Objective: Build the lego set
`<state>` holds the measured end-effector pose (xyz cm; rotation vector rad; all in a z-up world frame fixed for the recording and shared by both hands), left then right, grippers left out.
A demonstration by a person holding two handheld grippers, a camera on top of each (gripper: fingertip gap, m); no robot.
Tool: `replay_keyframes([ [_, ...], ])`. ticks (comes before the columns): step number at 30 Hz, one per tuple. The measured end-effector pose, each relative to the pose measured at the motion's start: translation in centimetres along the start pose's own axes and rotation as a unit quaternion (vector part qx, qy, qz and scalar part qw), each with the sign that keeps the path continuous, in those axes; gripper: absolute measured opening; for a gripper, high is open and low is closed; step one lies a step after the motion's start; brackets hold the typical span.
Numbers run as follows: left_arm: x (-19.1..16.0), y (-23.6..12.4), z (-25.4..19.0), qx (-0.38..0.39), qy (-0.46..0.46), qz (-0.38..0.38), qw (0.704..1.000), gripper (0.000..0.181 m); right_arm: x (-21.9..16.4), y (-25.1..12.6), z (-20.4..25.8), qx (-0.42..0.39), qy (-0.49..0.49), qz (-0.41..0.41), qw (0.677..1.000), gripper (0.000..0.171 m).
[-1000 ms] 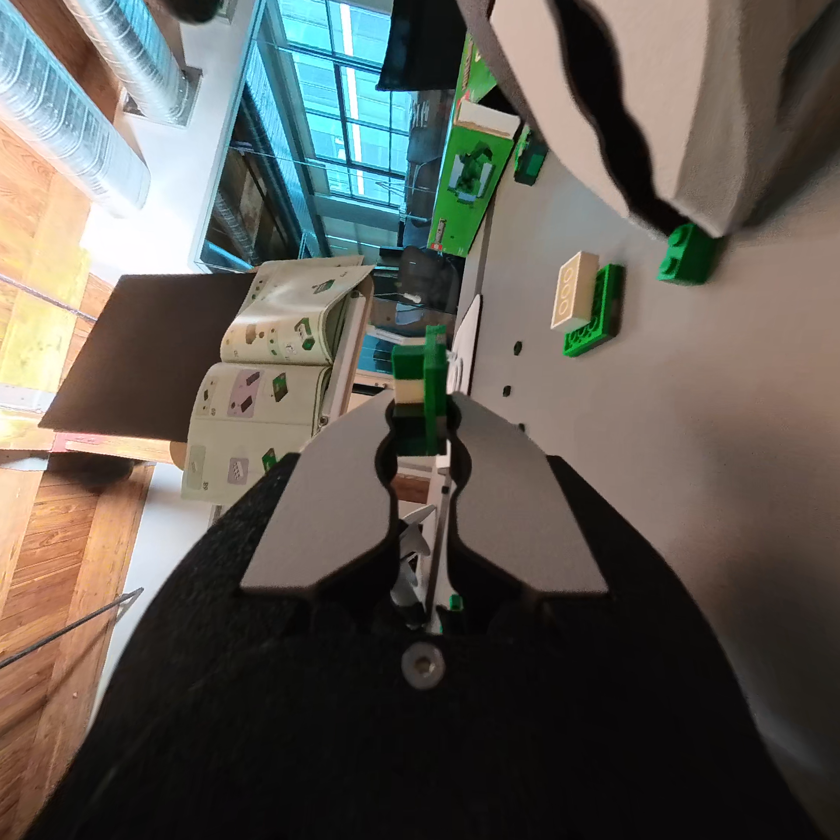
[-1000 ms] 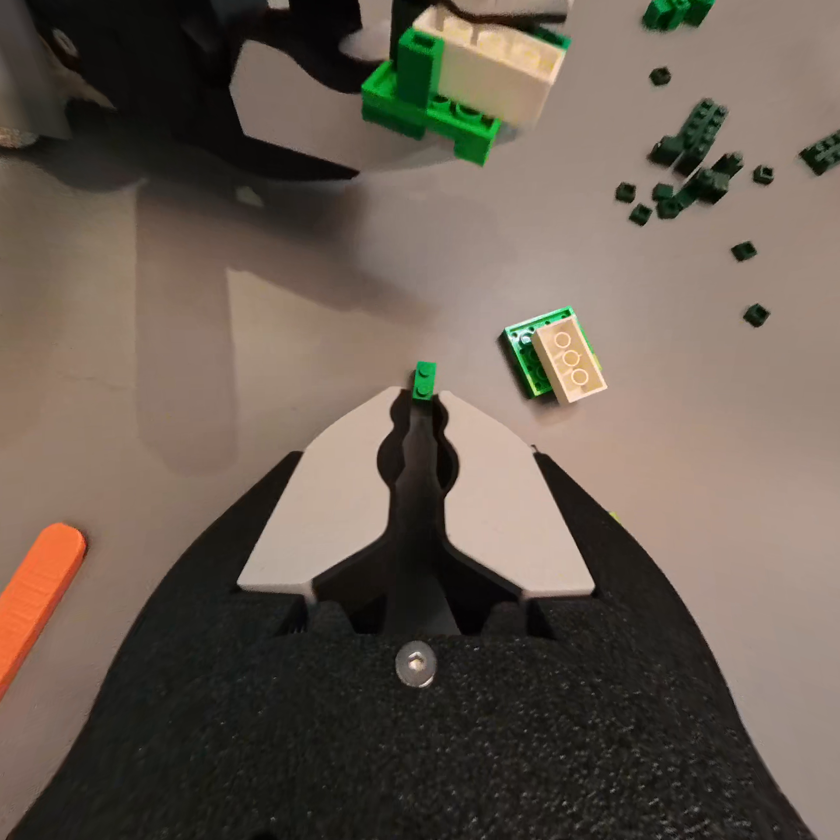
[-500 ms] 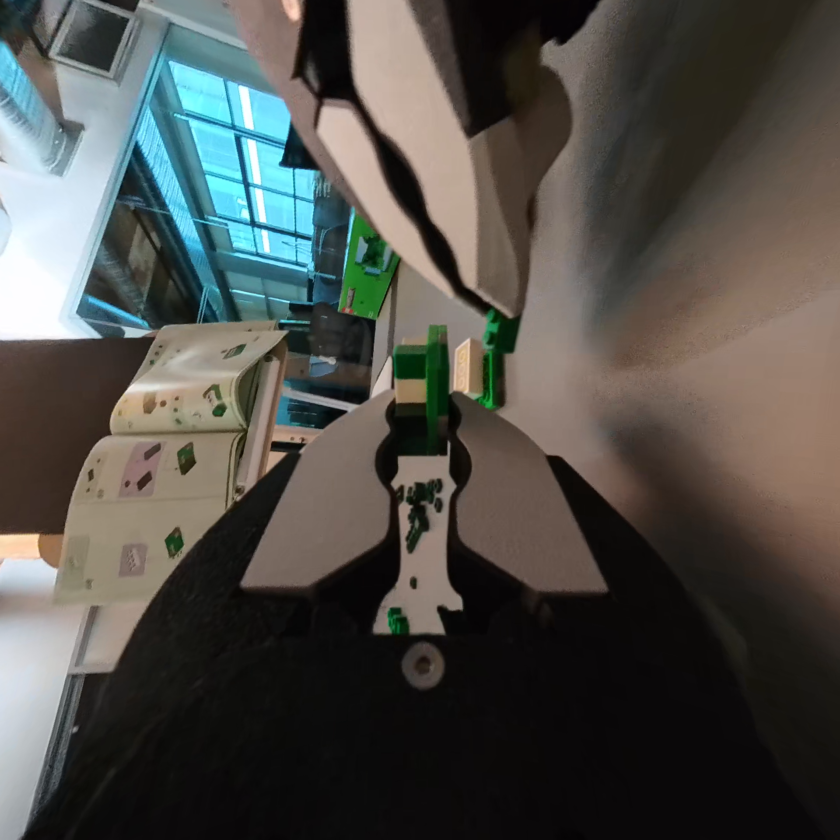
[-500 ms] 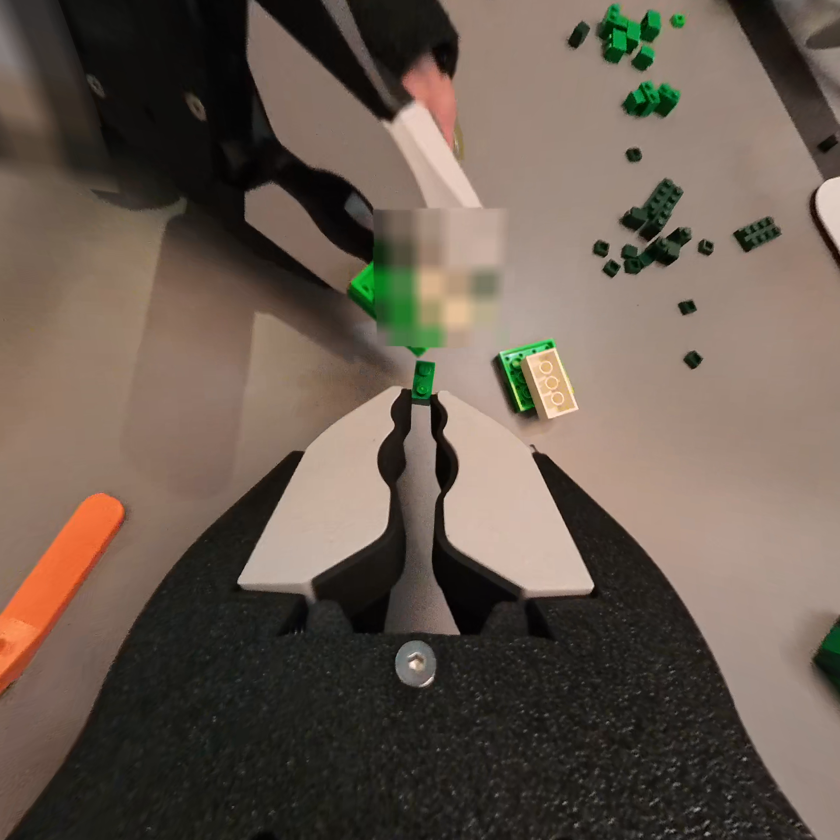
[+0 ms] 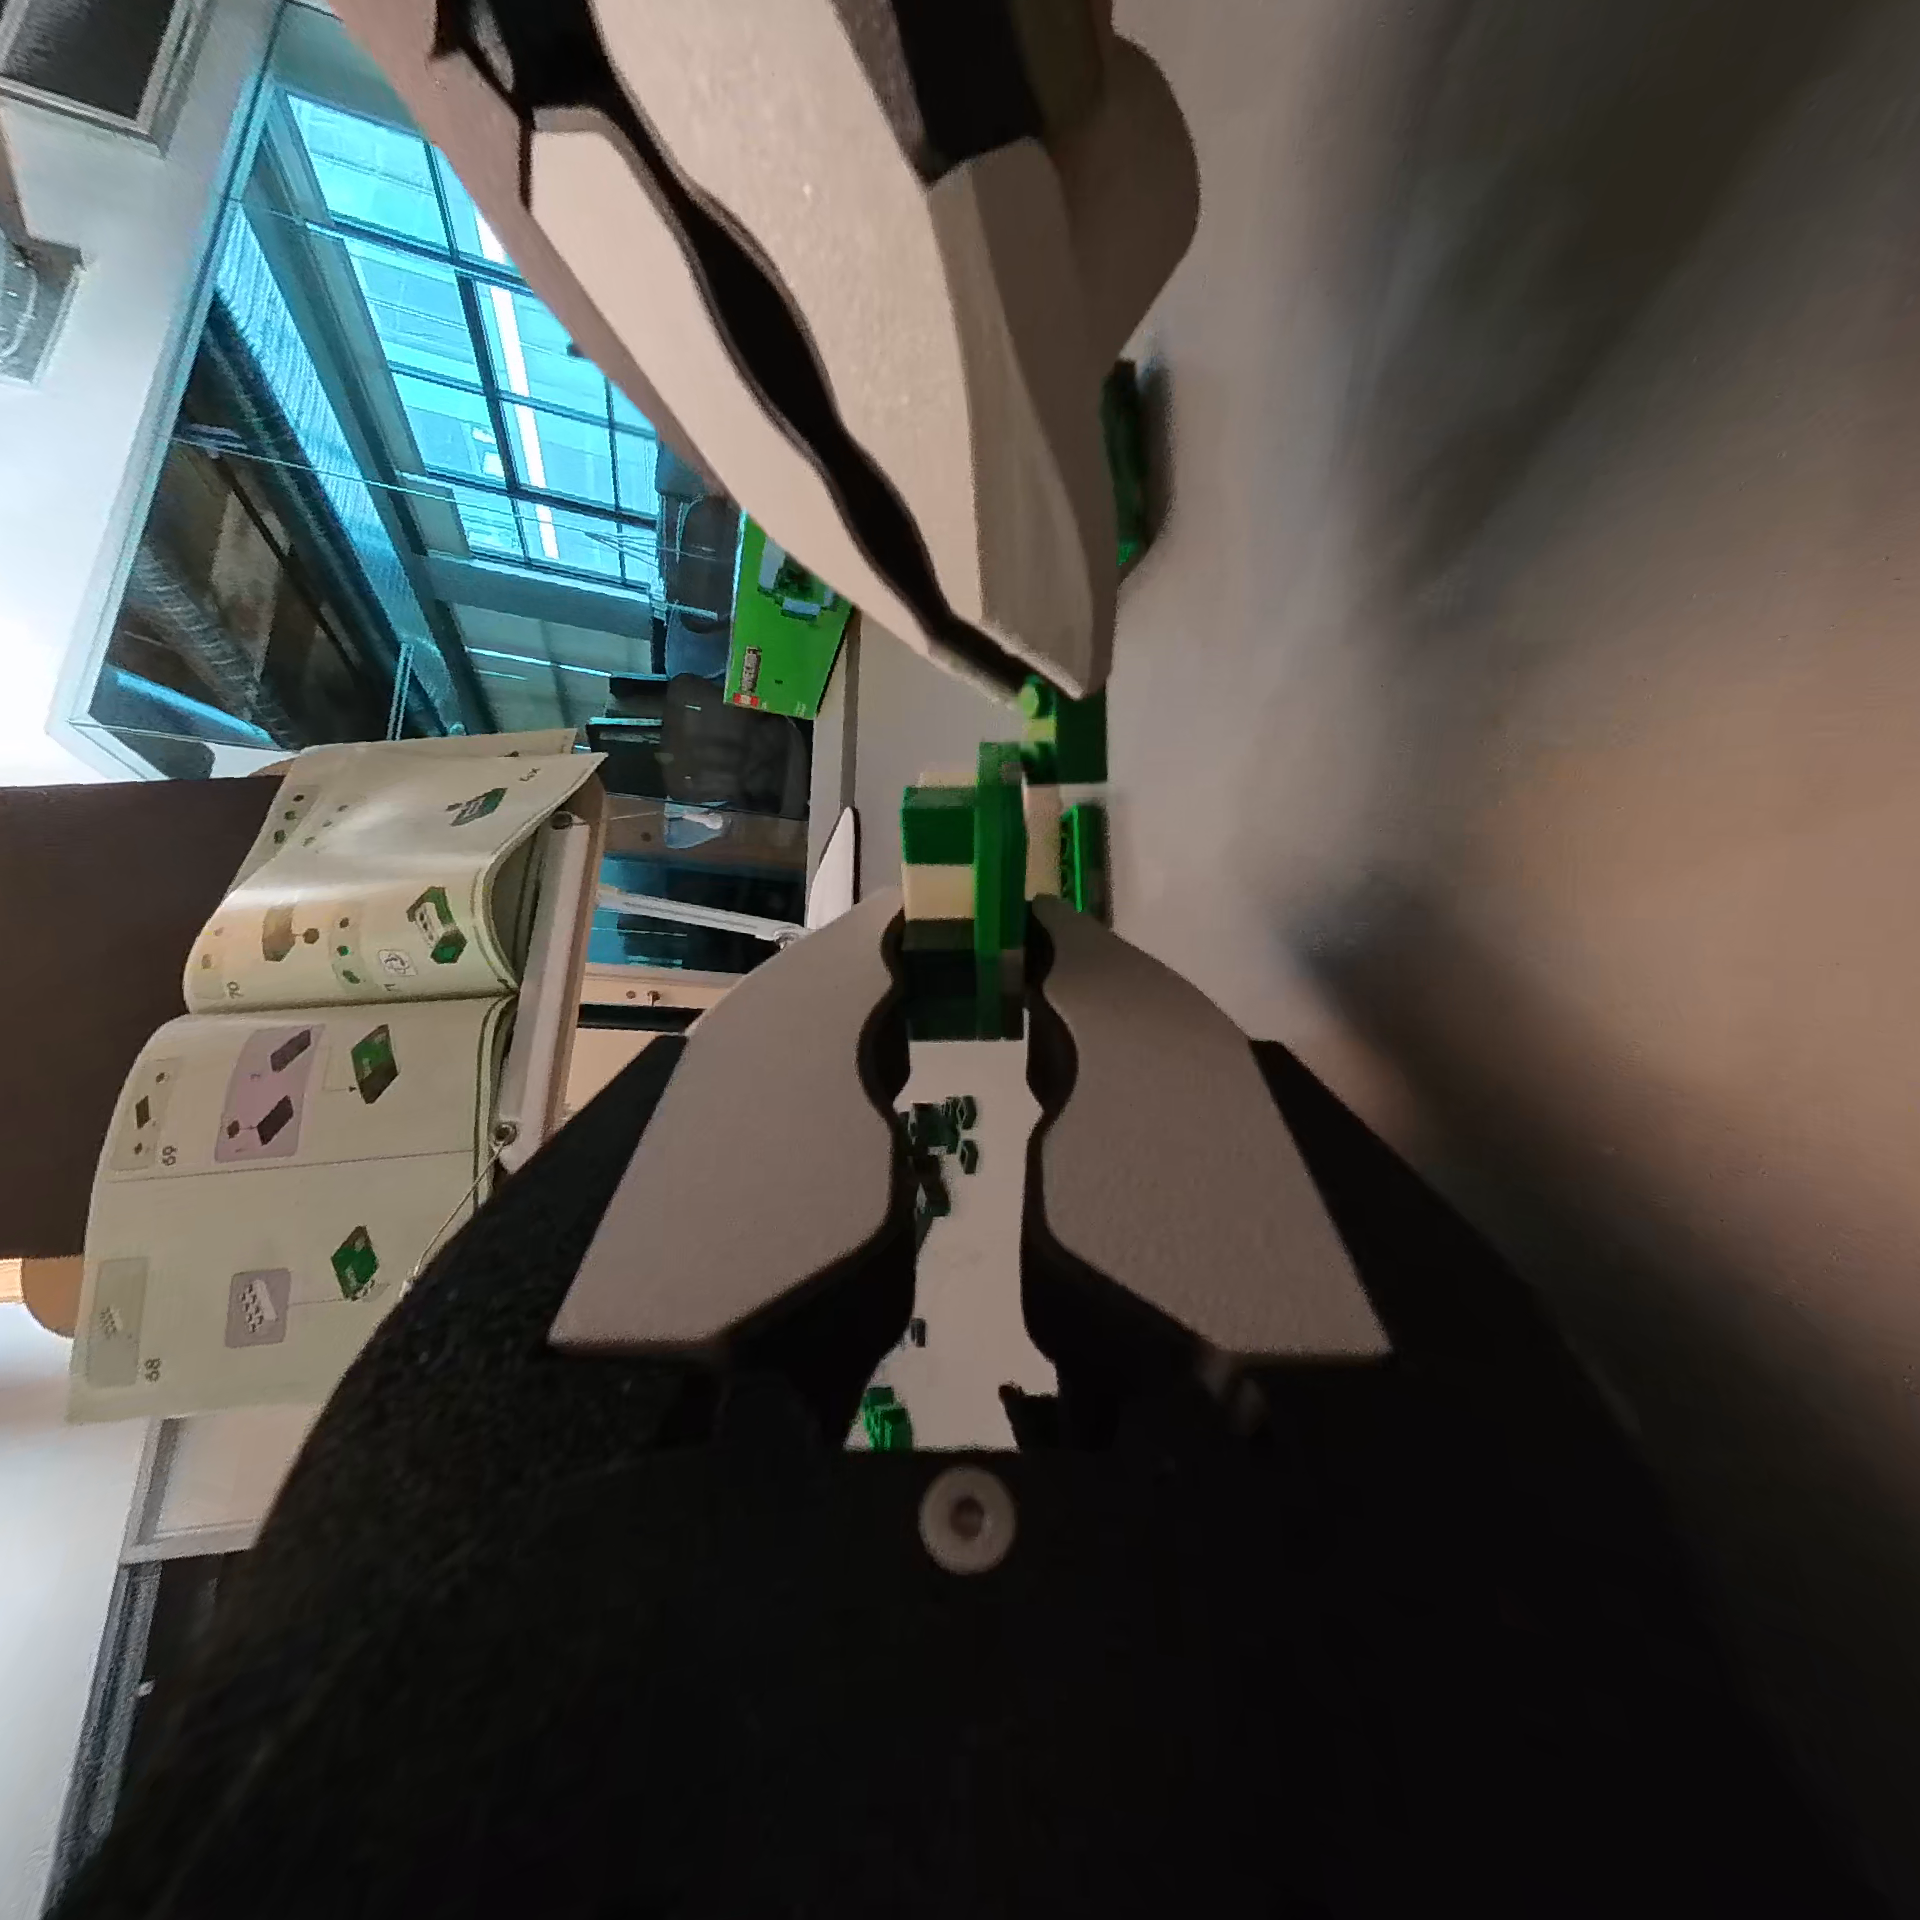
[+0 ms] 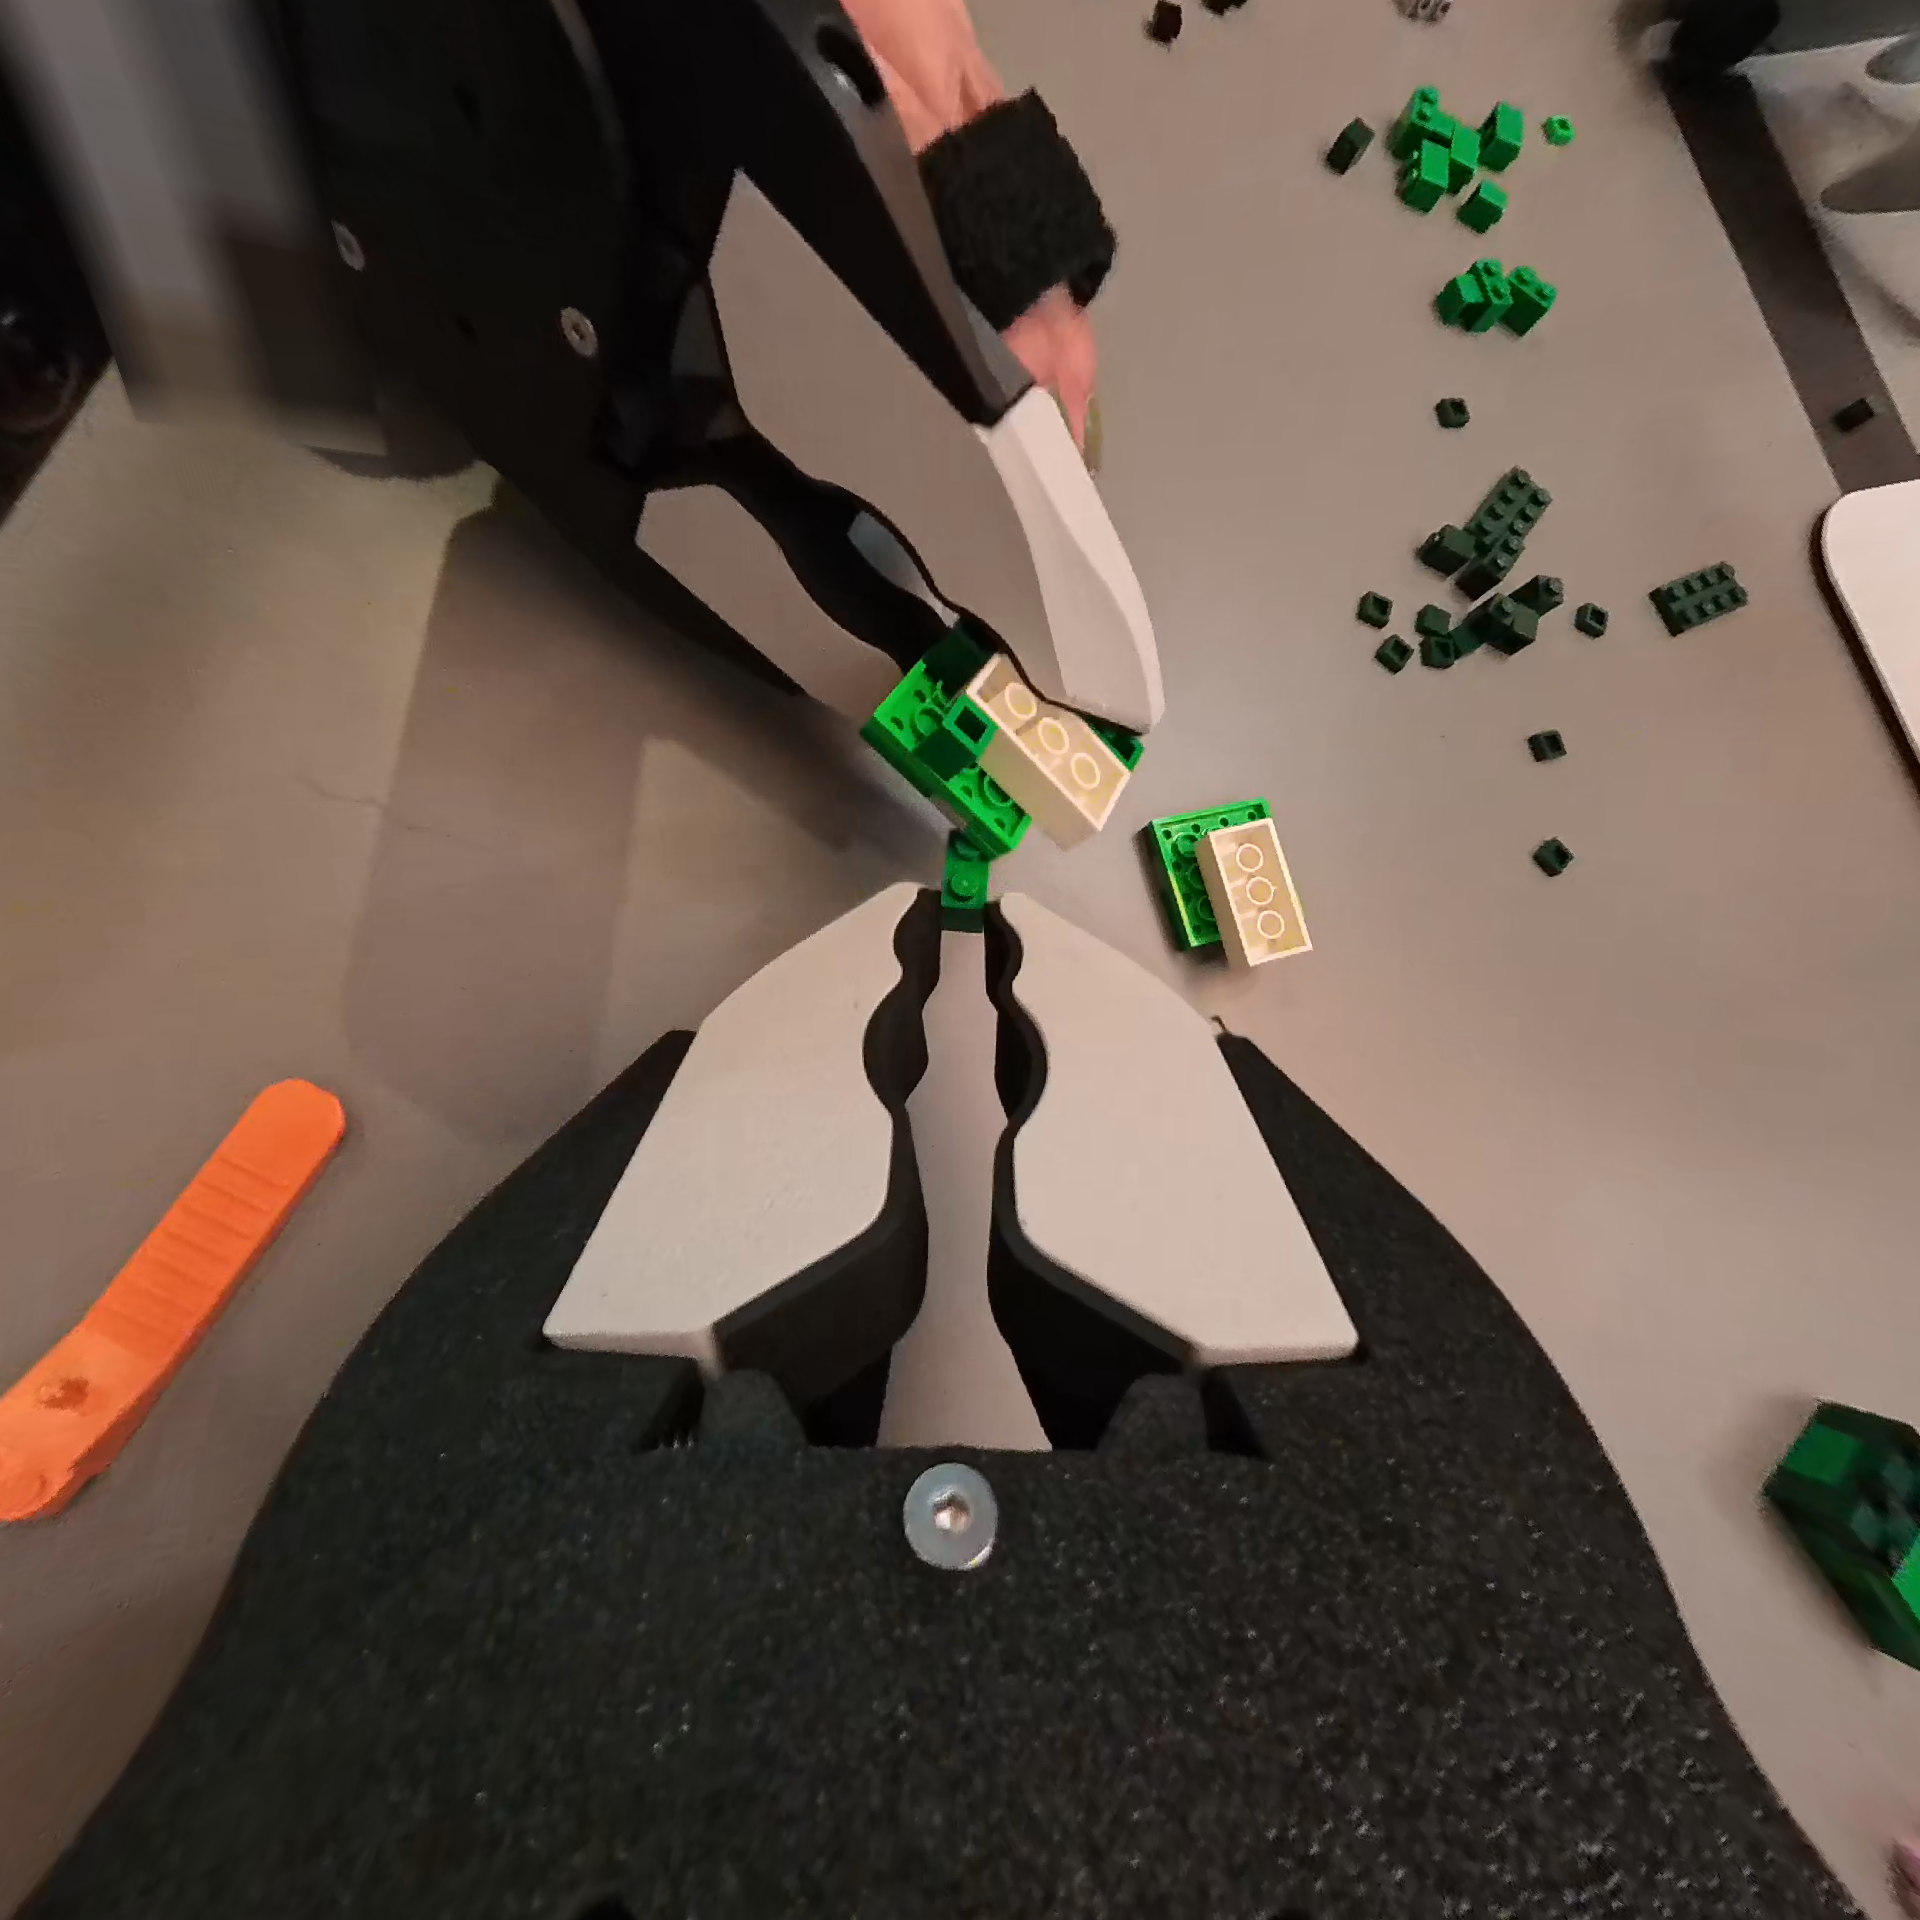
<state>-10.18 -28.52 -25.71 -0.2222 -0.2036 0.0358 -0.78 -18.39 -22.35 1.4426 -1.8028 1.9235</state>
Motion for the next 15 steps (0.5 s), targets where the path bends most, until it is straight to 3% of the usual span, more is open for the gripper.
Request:
replay_keyframes([
  [15,0.23,0.43,-0.68,-0.027,0.008,0.0,1.0,0.017,0.17,-0.28,0.12,0.007,-0.011,0.007,1.0,0.008],
])
Point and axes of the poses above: each gripper's, where its closed fingertips meet, y out along the fingers, x out of its top, z = x × y across the jaws, the point moved 9 cm from there along -y, back along the fingers, and after that the axes turned 3 degrees about y, right-handed, at the moved point
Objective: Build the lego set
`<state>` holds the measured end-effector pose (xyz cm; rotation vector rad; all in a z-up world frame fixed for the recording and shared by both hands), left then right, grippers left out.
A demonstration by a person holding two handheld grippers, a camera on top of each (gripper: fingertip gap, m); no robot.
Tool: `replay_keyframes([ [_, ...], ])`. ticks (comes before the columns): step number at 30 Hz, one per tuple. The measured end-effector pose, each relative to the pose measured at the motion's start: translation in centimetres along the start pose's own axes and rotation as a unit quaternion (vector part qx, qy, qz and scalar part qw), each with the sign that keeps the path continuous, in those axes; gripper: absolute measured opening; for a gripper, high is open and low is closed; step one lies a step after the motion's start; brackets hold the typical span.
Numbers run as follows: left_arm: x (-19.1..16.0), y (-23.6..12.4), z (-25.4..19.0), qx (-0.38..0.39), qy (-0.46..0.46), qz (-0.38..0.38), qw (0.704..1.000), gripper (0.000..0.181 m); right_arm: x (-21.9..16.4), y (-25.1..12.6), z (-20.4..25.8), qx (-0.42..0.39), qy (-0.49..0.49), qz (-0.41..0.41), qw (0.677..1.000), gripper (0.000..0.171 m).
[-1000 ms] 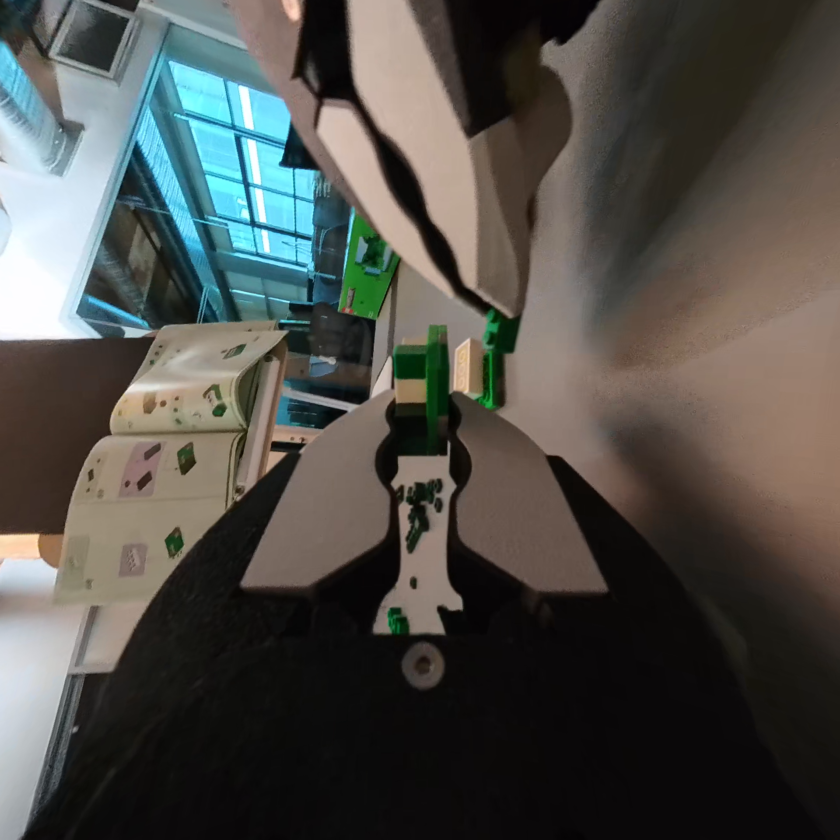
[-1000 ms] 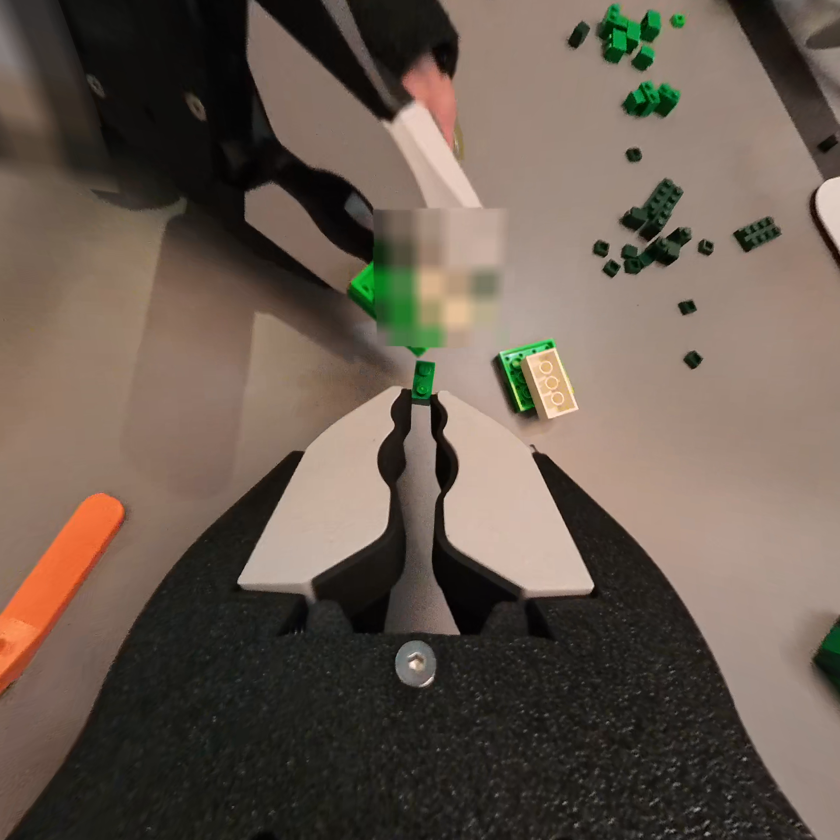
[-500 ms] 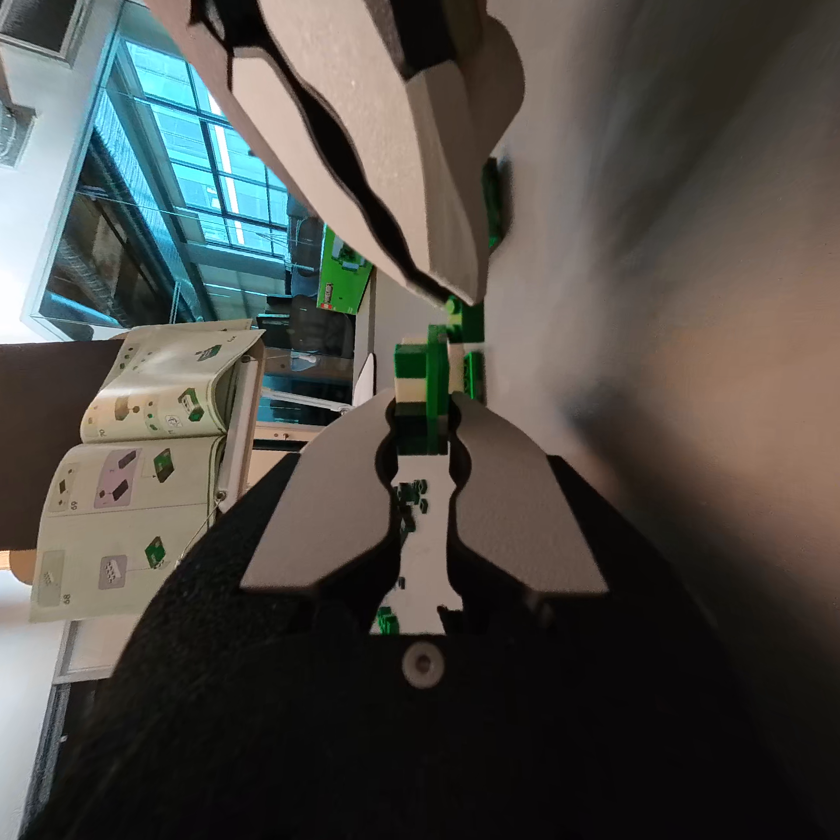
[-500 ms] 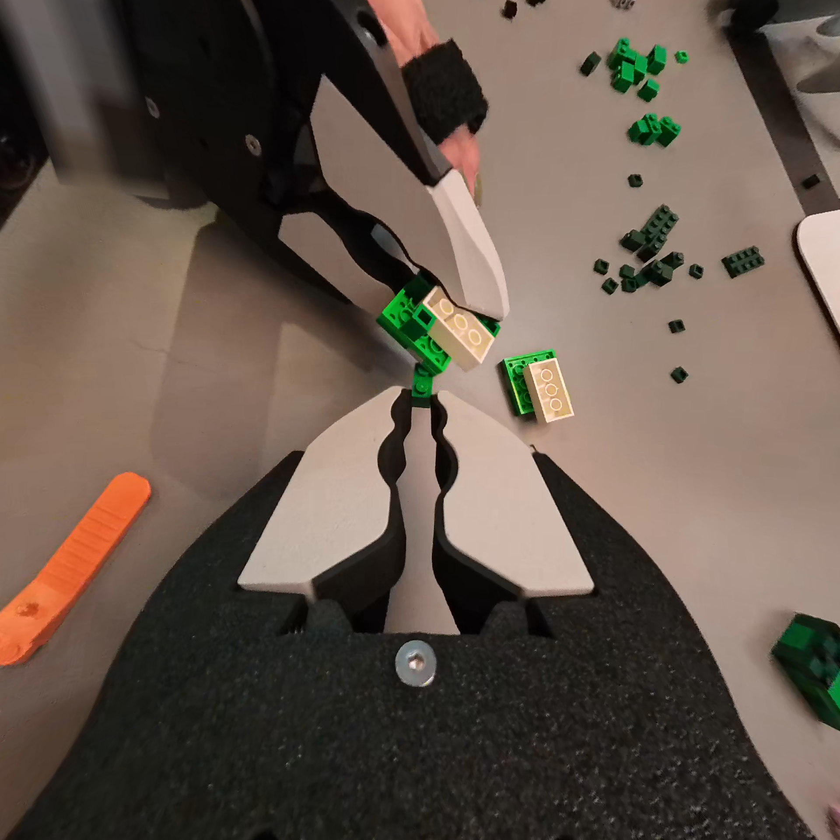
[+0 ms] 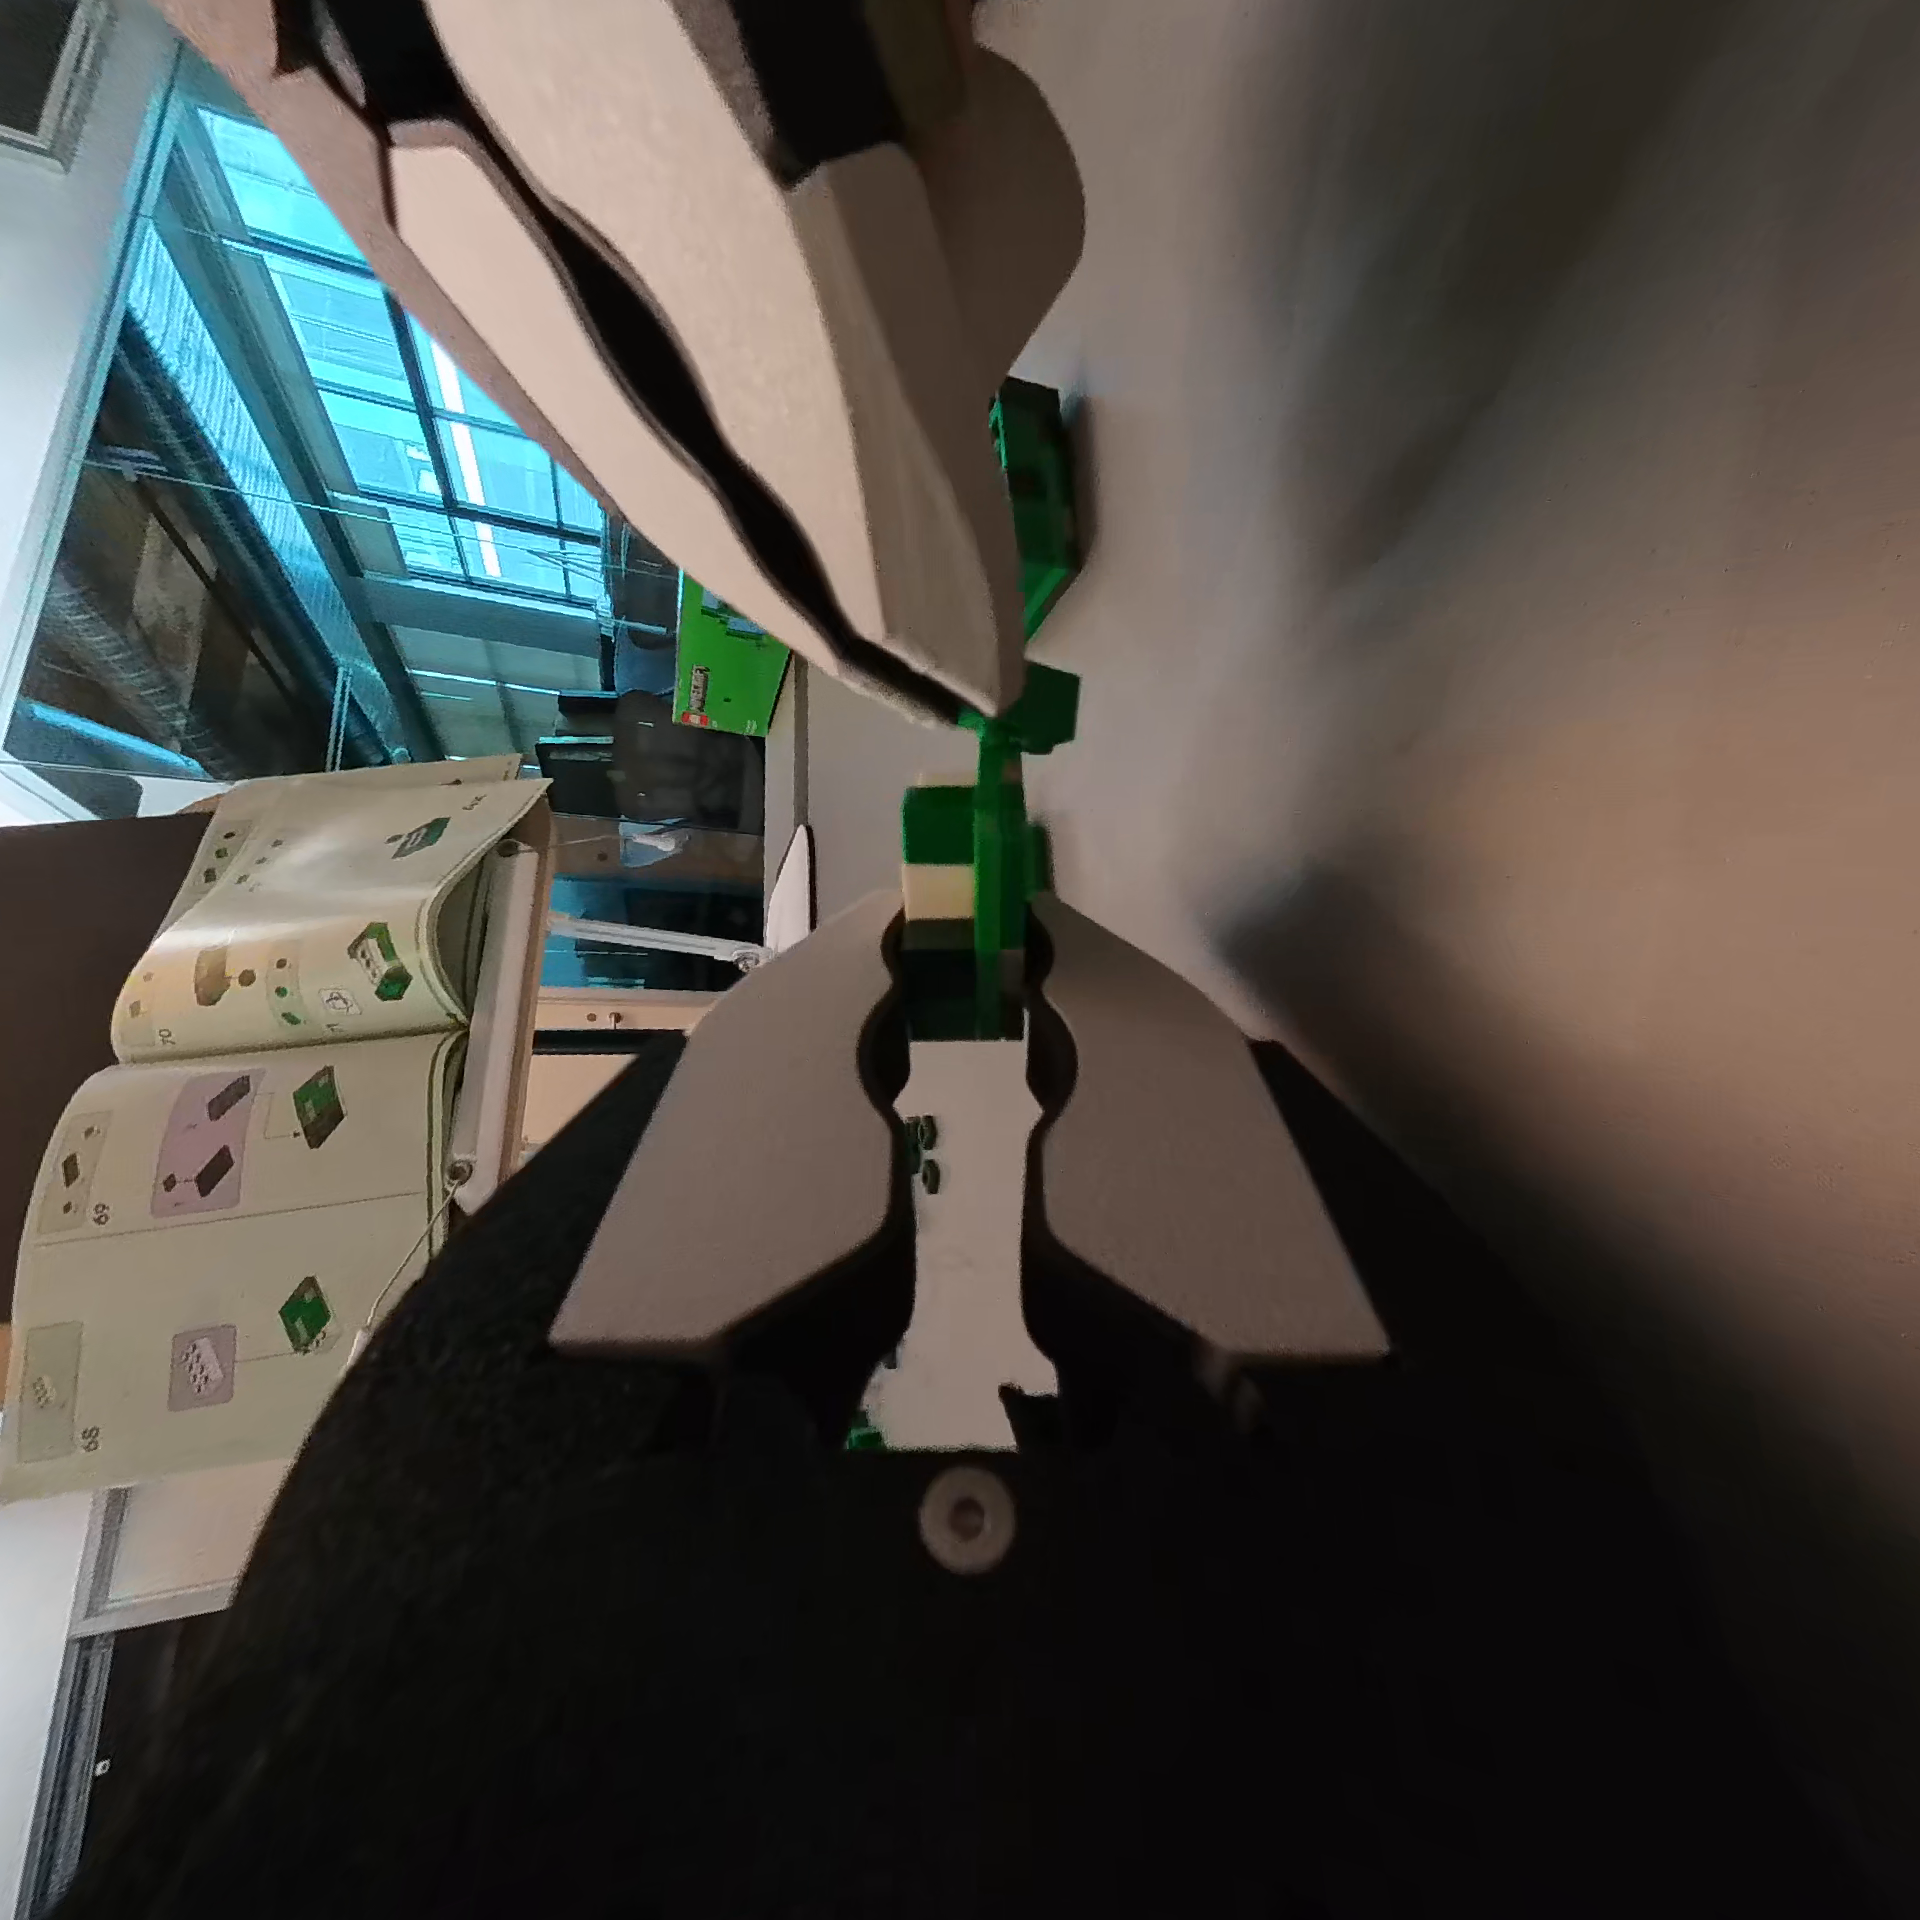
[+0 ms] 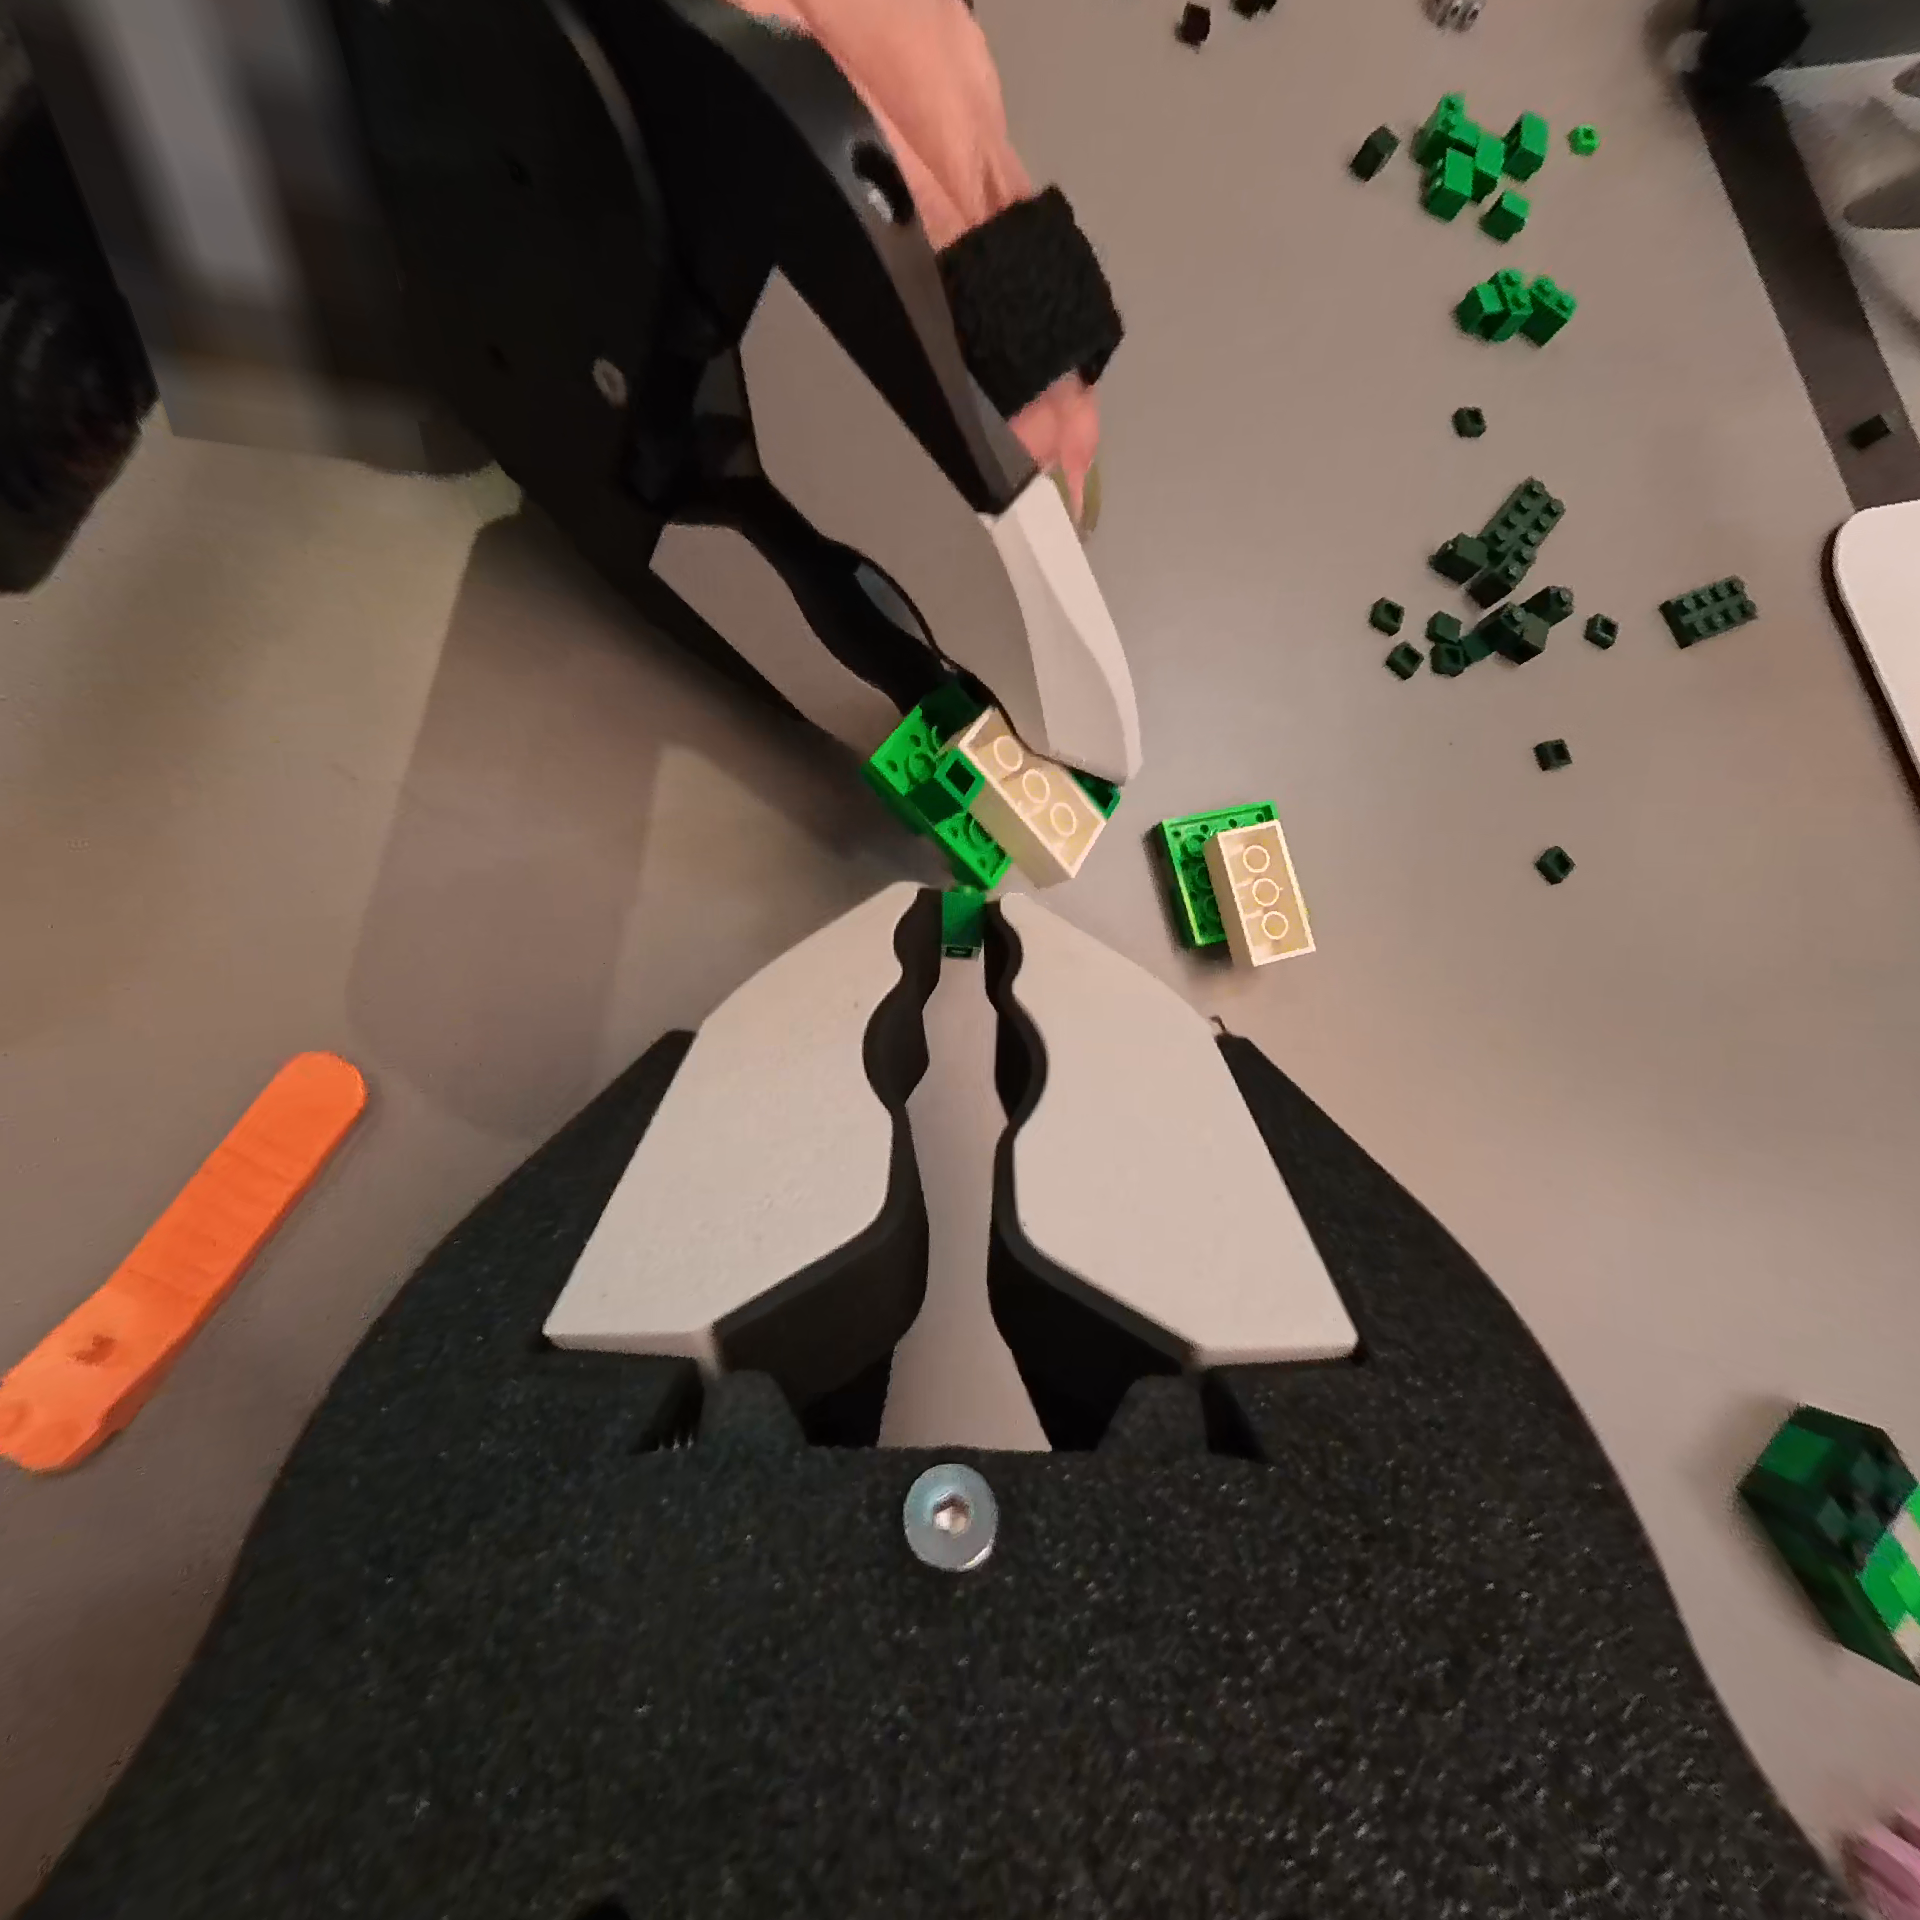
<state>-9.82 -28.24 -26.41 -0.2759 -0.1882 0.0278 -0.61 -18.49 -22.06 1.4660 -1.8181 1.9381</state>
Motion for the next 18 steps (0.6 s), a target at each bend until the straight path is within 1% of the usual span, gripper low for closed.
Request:
replay_keyframes([
  [1,-0.1,0.1,0.0,0.002,0.001,0.008,1.0,0.017,-0.1,-0.1,-0.1,0.003,-0.011,0.021,1.0,0.008],
  [4,-0.6,0.2,0.1,0.009,0.001,0.029,1.0,0.017,-0.6,-0.7,-0.3,0.056,-0.021,0.137,0.989,0.007],
  [7,-0.9,0.2,0.2,0.018,-0.001,0.039,0.999,0.017,-1.2,-0.9,-0.4,0.096,-0.019,0.259,0.961,0.007],
  [9,-1.0,0.3,0.3,0.023,0.0,0.047,0.999,0.017,-1.1,-0.6,-0.2,0.113,-0.018,0.305,0.946,0.007],
  [13,-1.5,0.3,0.4,0.027,-0.01,0.061,0.998,0.017,-0.4,0.7,0.4,0.121,-0.037,0.345,0.93,0.007],
  [15,-1.7,0.3,0.5,0.027,-0.018,0.065,0.997,0.017,-0.1,1.2,0.4,0.112,-0.036,0.34,0.933,0.008],
  [18,-1.9,0.3,0.5,0.03,-0.018,0.071,0.997,0.017,0.1,1.2,0.5,0.108,-0.023,0.307,0.945,0.008],
])
Point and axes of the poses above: each gripper's, where its closed fingertips meet, y out along the fingers, x out of its top, z = x × y across the jaws, the point moved 9 cm from there along -y, back along the fingers, and after that the axes turned 3 degrees about y, right-handed, at the moved point
